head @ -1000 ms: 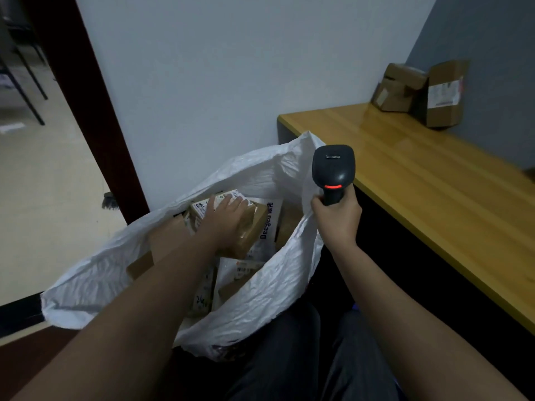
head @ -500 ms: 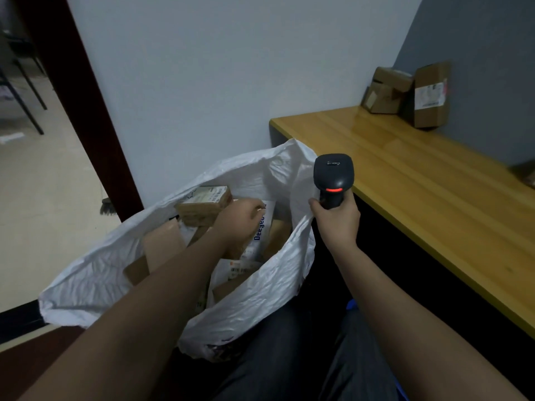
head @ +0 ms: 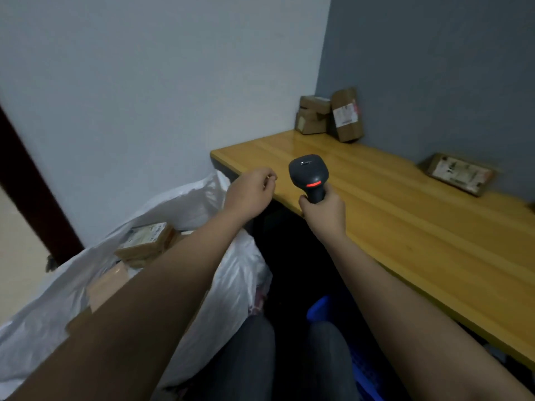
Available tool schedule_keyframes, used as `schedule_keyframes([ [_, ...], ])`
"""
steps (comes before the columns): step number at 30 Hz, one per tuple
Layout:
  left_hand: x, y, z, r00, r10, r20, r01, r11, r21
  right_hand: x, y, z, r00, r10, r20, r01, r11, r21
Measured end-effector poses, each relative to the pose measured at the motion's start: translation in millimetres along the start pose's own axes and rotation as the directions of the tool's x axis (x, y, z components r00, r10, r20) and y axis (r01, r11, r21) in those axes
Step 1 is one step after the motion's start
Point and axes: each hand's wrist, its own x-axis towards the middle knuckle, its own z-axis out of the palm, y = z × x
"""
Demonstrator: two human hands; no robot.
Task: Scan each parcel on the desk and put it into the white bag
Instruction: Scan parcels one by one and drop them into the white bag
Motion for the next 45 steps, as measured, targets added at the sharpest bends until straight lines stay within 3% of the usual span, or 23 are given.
schedule_keyframes([
  [7,65,134,65,0.991,0.128,0.050,-0.126,0.991,-0.050,49,8,-142,0.982,0.033,-0.186,-0.045,0.997,-0.061],
  [12,103,223,122,0.967,0.183,0.176,-0.171,0.982,-0.085,83,29,-251,0.921,0.088,-0.379,-0.139,0.984,-0.111],
  [18,150,295,206,0.924,0.234,0.301,-0.226,0.972,-0.062,132,74,-330,0.854,0.156,-0.496,-0.279,0.942,-0.185],
  [24,214,323,301,0.859,0.297,0.417,-0.325,0.946,-0.005,196,123,-363,0.804,0.211,-0.556,-0.388,0.895,-0.221],
  [30,262,334,383,0.750,0.412,0.518,-0.462,0.886,-0.036,256,170,-377,0.770,0.233,-0.594,-0.431,0.877,-0.214],
  [36,296,328,442,0.656,0.420,0.627,-0.600,0.794,0.096,293,206,-381,0.752,0.255,-0.608,-0.448,0.874,-0.188],
  [41,311,324,463,0.675,0.538,0.505,-0.699,0.686,0.202,308,225,-382,0.731,0.284,-0.620,-0.480,0.860,-0.172],
  [45,321,321,450,0.675,0.508,0.536,-0.686,0.700,0.201,307,227,-377,0.718,0.305,-0.626,-0.511,0.841,-0.176],
])
